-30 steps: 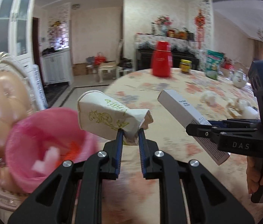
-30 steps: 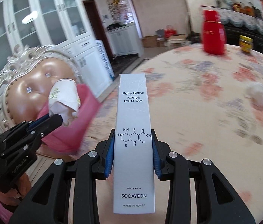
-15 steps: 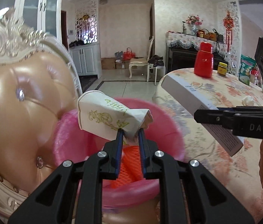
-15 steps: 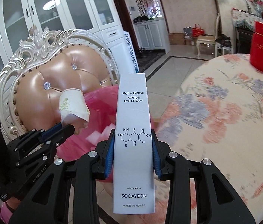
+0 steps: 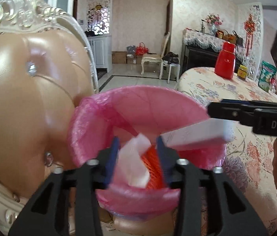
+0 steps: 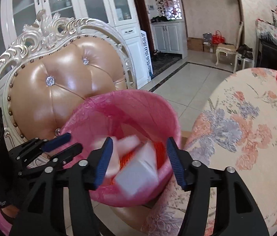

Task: Collect trash
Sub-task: 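Carry the eye-cream box and tissue pack to the pink bin and release both, then move both open tools back over the table toward the remaining items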

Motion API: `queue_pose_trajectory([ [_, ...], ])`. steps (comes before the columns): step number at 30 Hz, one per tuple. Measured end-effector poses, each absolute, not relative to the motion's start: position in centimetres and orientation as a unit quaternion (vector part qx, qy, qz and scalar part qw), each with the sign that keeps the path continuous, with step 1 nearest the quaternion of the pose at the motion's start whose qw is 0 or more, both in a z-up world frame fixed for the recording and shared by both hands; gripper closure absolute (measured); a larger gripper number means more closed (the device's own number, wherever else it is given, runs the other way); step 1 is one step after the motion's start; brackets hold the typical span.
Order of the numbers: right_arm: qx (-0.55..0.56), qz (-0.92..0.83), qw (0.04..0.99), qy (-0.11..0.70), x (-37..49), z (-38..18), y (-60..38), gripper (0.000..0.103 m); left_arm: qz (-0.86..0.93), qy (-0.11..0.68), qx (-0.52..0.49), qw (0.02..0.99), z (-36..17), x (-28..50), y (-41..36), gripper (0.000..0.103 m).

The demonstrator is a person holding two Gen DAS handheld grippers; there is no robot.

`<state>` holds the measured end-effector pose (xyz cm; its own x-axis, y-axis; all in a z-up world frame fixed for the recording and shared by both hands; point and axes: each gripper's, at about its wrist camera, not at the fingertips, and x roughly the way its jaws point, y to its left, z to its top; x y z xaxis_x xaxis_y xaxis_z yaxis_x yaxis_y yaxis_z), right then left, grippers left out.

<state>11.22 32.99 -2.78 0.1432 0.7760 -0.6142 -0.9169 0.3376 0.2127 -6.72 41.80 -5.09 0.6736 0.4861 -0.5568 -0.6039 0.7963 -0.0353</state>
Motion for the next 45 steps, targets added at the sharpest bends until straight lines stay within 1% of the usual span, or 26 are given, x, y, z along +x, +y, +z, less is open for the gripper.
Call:
queue_pose_trajectory([
  [1, -0.103, 0.565, 0.749, 0.329, 11.4, -2.7, 32.4, 0.048, 0.304, 0.264, -0.114, 0.908, -5.1, -7.2, 41.7, 0.049],
  [2, -0.103, 0.564, 0.752, 0.327, 11.5, -2.5, 31.7, 0.048, 0.305, 0.257, -0.121, 0.909, -5.1, -7.7, 41.6, 0.046],
  [3, -0.104, 0.561, 0.755, 0.323, 11.6, -2.4, 30.9, 0.047, 0.306, 0.252, -0.127, 0.909, -5.1, -8.0, 41.4, 0.038],
  [4, -0.105, 0.558, 0.758, 0.32, 11.7, -2.2, 30.3, 0.047, 0.308, 0.242, -0.135, 0.91, -5.0, -8.4, 41.1, 0.027],
  [5, -0.106, 0.556, 0.761, 0.317, 11.8, -2.1, 29.4, 0.047, 0.311, 0.232, -0.141, 0.911, -5.0, -8.7, 40.8, 0.022],
  [6, -0.107, 0.552, 0.765, 0.314, 12.0, -1.9, 28.2, 0.047, 0.312, 0.22, -0.147, 0.912, -4.9, -9.0, 40.3, 0.014],
  [7, -0.107, 0.548, 0.769, 0.311, 12.2, -1.7, 27.1, 0.047, 0.311, 0.214, -0.151, 0.914, -4.7, -9.1, 39.9, 0.009],
  [9, -0.104, 0.537, 0.78, 0.304, 12.6, -1.5, 24.5, 0.046, 0.303, 0.205, -0.158, 0.917, -4.2, -8.9, 38.9, 0.005],
  [13, -0.088, 0.494, 0.812, 0.297, 14.4, -1.3, 18.3, 0.045, 0.261, 0.195, -0.149, 0.934, -2.8, -6.5, 35.3, 0.005],
  [15, -0.079, 0.468, 0.829, 0.295, 15.6, -1.2, 15.4, 0.04, 0.231, 0.195, -0.141, 0.943, -2.0, -4.8, 33.3, 0.005],
  [22, -0.033, 0.353, 0.885, 0.302, 21.4, -0.8, 3.0, 0.04, 0.089, 0.209, -0.119, 0.966, 1.0, 5.6, 22.9, 0.005],
  [24, -0.027, 0.31, 0.903, 0.298, 23.0, -1.0, -0.9, 0.037, 0.052, 0.21, -0.125, 0.968, 1.7, 8.9, 19.7, 0.005],
  [29, 0.001, 0.205, 0.931, 0.302, 27.1, -2.3, -10.1, 0.033, 0.017, 0.217, -0.145, 0.965, 1.9, 16.2, 13.2, 0.005],
  [32, 0.019, 0.156, 0.935, 0.316, 29.5, -3.7, -14.5, 0.033, 0.008, 0.224, -0.149, 0.963, 1.6, 20.5, 9.4, 0.005],
  [35, 0.053, 0.134, 0.933, 0.33, 31.3, -4.8, -17.4, 0.033, 0.012, 0.225, -0.131, 0.965, 1.1, 23.8, 6.0, 0.005],
  [37, 0.065, 0.13, 0.932, 0.333, 32.2, -5.3, -18.4, 0.031, 0.01, 0.234, -0.125, 0.964, 0.5, 26.3, 4.0, 0.005],
  [39, 0.062, 0.132, 0.93, 0.338, 32.8, -5.7, -18.2, 0.026, 0.013, 0.242, -0.12, 0.963, -0.3, 28.1, 3.4, 0.005],
  [42, 0.053, 0.138, 0.926, 0.347, 33.7, -6.1, -17.0, 0.025, 0.021, 0.259, -0.107, 0.96, -1.9, 29.8, 2.9, 0.005],
  [45, 0.044, 0.141, 0.924, 0.352, 34.0, -6.7, -16.3, 0.023, 0.013, 0.259, -0.1, 0.961, -3.0, 29.6, 3.7, 0.005],
])
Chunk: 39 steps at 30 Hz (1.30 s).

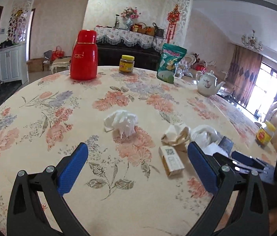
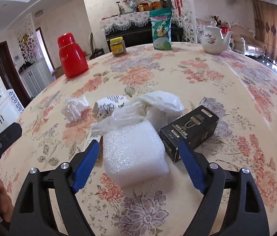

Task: Collect trash
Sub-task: 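Move both open tools back over the table toward the remaining items, then grasp the white foam block with the right tool while the left tool grasps the small white box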

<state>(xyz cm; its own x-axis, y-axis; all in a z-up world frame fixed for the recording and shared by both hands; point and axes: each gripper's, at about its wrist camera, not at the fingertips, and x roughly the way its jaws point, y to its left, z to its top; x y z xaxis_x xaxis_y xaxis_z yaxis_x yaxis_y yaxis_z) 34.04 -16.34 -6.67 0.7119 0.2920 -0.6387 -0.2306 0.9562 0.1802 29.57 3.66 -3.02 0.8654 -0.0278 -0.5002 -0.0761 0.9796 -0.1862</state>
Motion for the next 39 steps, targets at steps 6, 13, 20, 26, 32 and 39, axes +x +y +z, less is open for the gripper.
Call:
queue_pose_trajectory([
  [6, 0.031, 0.151, 0.92, 0.36, 34.1, -7.5, -15.6, 0.022, -0.001, 0.287, -0.097, 0.953, -4.7, 29.8, 4.8, 0.005],
  [13, -0.009, 0.145, 0.909, 0.392, 34.8, -8.2, -14.0, 0.024, -0.004, 0.292, -0.095, 0.952, -4.6, 29.7, 4.5, 0.005],
  [20, -0.025, 0.144, 0.926, 0.347, 33.1, -7.1, -14.0, 0.04, 0.004, 0.297, -0.063, 0.953, -5.0, 29.7, 3.6, 0.005],
  [26, 0.04, 0.129, 0.949, 0.285, 31.1, -3.7, -17.3, 0.04, -0.011, 0.301, -0.059, 0.952, -5.1, 29.6, 2.9, 0.005],
  [32, 0.035, 0.087, 0.957, 0.273, 31.1, -3.4, -19.9, 0.04, -0.012, 0.349, -0.039, 0.936, -5.4, 30.7, 0.5, 0.005],
  [39, 0.065, 0.07, 0.953, 0.289, 32.0, -4.1, -22.1, 0.04, -0.015, 0.373, -0.03, 0.927, -6.2, 33.5, -2.2, 0.01],
])
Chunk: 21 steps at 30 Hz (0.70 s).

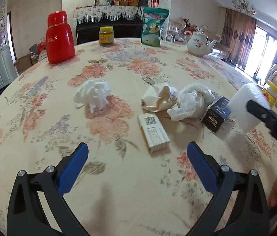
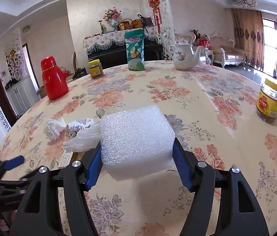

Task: Collect trash
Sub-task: 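Grasp the white foam block with the right tool while the left tool grasps the small white box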

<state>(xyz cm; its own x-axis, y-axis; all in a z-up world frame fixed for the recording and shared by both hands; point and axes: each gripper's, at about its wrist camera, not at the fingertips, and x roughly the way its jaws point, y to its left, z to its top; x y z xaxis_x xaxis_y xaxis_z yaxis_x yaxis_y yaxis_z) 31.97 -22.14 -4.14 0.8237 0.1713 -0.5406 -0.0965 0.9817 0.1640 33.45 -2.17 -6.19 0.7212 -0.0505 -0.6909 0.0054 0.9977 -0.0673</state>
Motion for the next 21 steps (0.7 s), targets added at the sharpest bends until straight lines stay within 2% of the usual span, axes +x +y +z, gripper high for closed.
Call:
queue_pose_trajectory([
  [1, 0.065, 0.071, 0.953, 0.287, 31.9, -4.1, -22.2, 0.04, -0.016, 0.379, -0.036, 0.925, -6.5, 34.0, -2.5, 0.018],
  [6, 0.068, 0.073, 0.955, 0.28, 31.6, -3.6, -22.3, 0.04, -0.019, 0.397, -0.033, 0.917, -7.9, 36.8, -4.4, 0.03],
  [7, 0.069, 0.073, 0.955, 0.279, 31.6, -3.6, -22.3, 0.04, -0.023, 0.405, -0.032, 0.914, -8.2, 37.5, -4.7, 0.036],
  [9, 0.071, 0.072, 0.955, 0.277, 31.5, -3.5, -22.5, 0.04, -0.015, 0.413, -0.034, 0.91, -8.4, 38.6, -5.0, 0.04],
  [11, 0.073, 0.072, 0.956, 0.276, 31.4, -3.4, -22.6, 0.04, -0.014, 0.425, -0.035, 0.904, -8.8, 39.3, -5.1, 0.049],
  [12, 0.073, 0.072, 0.956, 0.275, 31.4, -3.3, -22.6, 0.04, -0.014, 0.432, -0.034, 0.901, -9.0, 39.5, -5.1, 0.062],
  [13, 0.074, 0.073, 0.956, 0.275, 31.4, -3.3, -22.6, 0.04, -0.013, 0.438, -0.03, 0.899, -9.2, 39.5, -5.1, 0.069],
  [21, 0.065, 0.083, 0.953, 0.284, 31.6, -3.7, -21.8, 0.04, -0.018, 0.396, -0.014, 0.918, -7.4, 35.6, -3.7, 0.072],
])
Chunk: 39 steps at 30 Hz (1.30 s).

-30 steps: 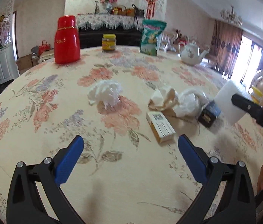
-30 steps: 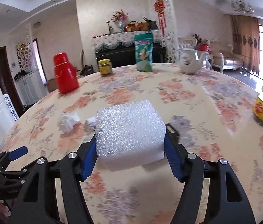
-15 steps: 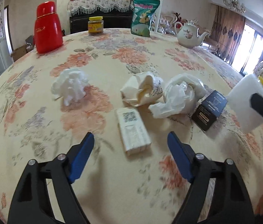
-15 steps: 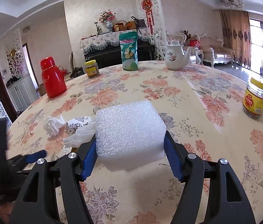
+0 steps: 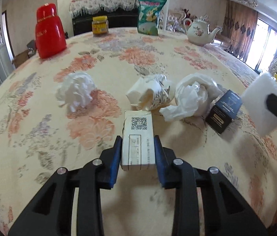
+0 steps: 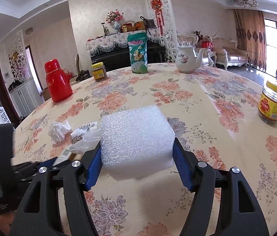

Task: Collect trash
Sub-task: 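Grasp the white foam block with the right tool while the left tool grasps the small white box, then carry the foam block and small white box to the bin and release both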

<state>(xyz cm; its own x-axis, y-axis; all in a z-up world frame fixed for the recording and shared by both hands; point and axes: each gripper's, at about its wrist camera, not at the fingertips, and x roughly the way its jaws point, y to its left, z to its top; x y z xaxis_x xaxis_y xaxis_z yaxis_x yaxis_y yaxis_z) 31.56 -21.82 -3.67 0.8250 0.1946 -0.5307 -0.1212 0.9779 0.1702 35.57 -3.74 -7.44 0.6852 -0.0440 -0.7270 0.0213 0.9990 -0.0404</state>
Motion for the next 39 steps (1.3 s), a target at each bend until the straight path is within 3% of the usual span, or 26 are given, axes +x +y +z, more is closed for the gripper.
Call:
queue_pose_trajectory([
  [16, 0.043, 0.108, 0.948, 0.296, 31.5, -4.7, -19.4, 0.04, 0.0, 0.313, -0.057, 0.948, -4.0, 27.1, 2.5, 0.072],
  [21, 0.035, 0.115, 0.947, 0.299, 31.6, -4.9, -18.7, 0.04, 0.002, 0.289, -0.025, 0.957, -4.4, 26.5, 1.8, 0.072],
  [39, 0.021, 0.157, 0.931, 0.33, 29.3, -3.8, -15.5, 0.04, 0.0, 0.295, -0.071, 0.953, -3.1, 25.8, 4.6, 0.072],
])
